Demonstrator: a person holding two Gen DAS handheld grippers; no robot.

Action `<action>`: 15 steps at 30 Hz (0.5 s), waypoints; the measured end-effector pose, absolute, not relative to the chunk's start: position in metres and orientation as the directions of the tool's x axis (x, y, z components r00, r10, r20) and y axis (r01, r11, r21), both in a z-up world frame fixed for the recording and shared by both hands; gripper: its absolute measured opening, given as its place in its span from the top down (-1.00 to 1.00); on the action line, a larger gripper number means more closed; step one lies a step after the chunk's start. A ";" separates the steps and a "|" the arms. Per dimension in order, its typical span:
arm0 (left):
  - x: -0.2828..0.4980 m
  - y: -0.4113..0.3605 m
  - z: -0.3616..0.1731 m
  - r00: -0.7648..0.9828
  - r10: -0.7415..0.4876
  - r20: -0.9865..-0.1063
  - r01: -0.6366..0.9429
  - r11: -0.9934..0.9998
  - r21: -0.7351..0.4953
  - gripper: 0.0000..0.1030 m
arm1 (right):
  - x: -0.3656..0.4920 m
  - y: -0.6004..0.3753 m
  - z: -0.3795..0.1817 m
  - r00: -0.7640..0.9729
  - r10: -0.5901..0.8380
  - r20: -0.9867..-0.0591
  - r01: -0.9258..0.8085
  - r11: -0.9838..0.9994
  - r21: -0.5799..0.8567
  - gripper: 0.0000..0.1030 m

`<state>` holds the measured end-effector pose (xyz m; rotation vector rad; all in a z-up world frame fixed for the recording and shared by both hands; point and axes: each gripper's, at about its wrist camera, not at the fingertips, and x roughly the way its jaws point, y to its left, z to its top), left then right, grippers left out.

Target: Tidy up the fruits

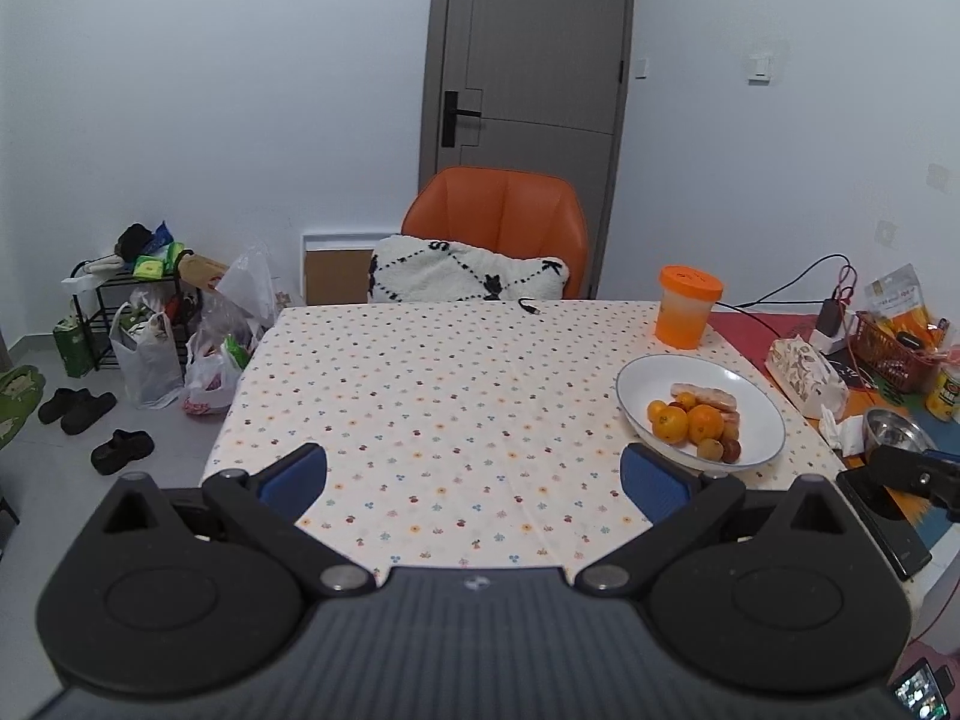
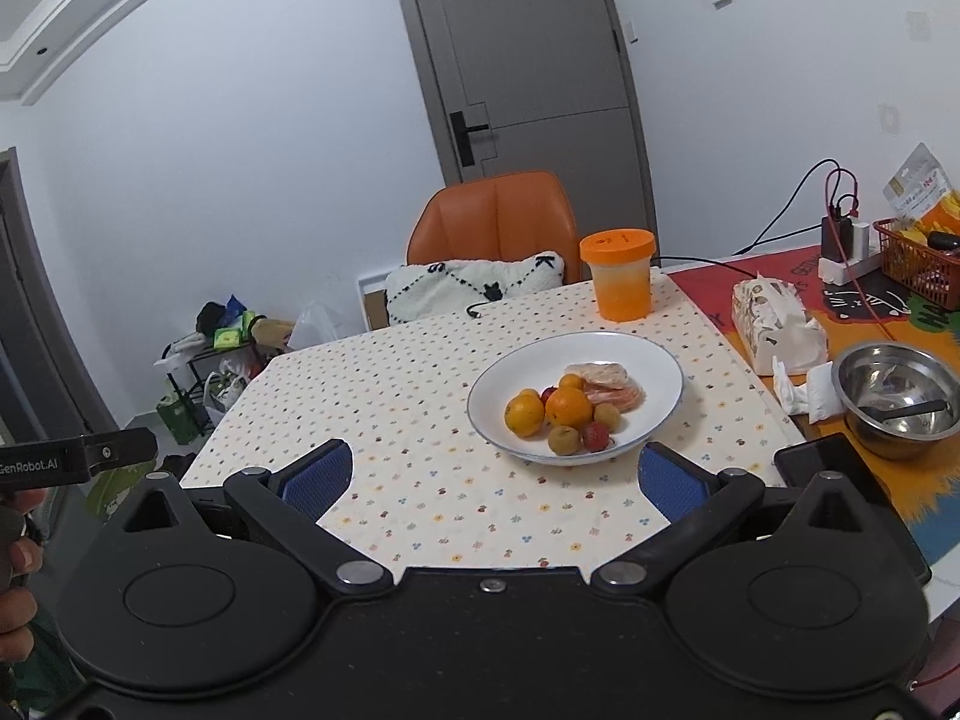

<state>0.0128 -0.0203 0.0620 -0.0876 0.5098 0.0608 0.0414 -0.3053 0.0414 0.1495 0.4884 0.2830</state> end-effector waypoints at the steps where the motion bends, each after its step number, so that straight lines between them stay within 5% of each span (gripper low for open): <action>1: 0.013 -0.020 0.060 0.869 0.034 -0.494 -0.078 0.995 -0.069 -1.00 | 0.042 -0.304 0.040 0.840 0.307 -0.446 -0.238 0.949 0.206 -1.00; 15: 0.016 -0.025 0.050 0.853 0.029 -0.521 -0.060 0.997 -0.043 -1.00 | 0.042 -0.298 0.034 0.827 0.320 -0.462 -0.252 0.946 0.204 -1.00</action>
